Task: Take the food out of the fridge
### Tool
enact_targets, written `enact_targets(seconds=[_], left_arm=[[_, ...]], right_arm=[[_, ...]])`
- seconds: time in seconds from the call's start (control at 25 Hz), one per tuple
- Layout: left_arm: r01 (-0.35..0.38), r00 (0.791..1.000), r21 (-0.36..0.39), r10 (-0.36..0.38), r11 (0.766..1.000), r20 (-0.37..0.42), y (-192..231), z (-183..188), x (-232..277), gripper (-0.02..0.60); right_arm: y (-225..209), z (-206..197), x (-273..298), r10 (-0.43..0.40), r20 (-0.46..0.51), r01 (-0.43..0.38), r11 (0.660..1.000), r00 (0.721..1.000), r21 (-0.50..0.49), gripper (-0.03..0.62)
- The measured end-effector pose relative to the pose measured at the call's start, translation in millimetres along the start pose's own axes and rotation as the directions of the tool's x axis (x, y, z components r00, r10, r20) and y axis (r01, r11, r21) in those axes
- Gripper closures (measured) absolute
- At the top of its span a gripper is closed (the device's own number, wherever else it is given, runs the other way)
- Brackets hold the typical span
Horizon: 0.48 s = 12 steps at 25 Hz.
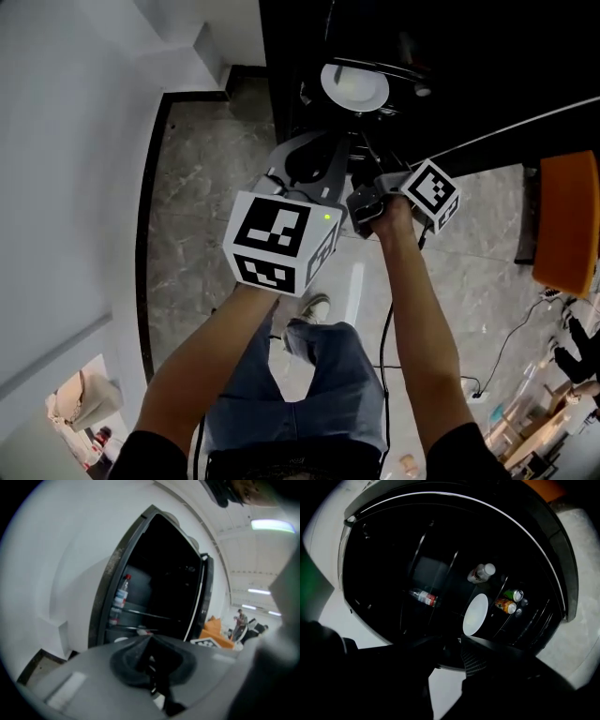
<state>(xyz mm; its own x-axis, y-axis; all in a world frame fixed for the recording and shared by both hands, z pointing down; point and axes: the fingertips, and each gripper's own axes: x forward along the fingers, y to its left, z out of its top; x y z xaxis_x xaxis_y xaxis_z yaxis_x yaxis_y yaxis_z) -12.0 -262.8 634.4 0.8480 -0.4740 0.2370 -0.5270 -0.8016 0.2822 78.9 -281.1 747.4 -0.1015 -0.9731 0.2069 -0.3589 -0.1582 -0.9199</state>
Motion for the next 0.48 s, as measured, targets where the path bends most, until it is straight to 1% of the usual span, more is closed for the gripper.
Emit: enact_targets(seconds=[0.16,0.28,0.48], left_arm=[[0.022,1.0,0.019,-0.022,1.0,-0.01,12.6,-19.3,16.9,0.58],[0.03,0.999,0.033,-0.029,0.999,-0.014,22.0,-30.8,28.1,0.579],[0.049,0.999,0.041,-0.048,0.998,-0.021,34.0,-44.0,36.2,0.58]], right_arm=[[-31.8,5.8,28.0,-0.006,0.03,0.003,0.997,1.0,0.071,0.493],[-53.2,8.3,50.6,0.004,0.052,-0.01,0.993,0.999,0.121,0.487],[-71.0,10.3,78.7,0.021,0.065,-0.034,0.981,0.998,0.191,0.485]])
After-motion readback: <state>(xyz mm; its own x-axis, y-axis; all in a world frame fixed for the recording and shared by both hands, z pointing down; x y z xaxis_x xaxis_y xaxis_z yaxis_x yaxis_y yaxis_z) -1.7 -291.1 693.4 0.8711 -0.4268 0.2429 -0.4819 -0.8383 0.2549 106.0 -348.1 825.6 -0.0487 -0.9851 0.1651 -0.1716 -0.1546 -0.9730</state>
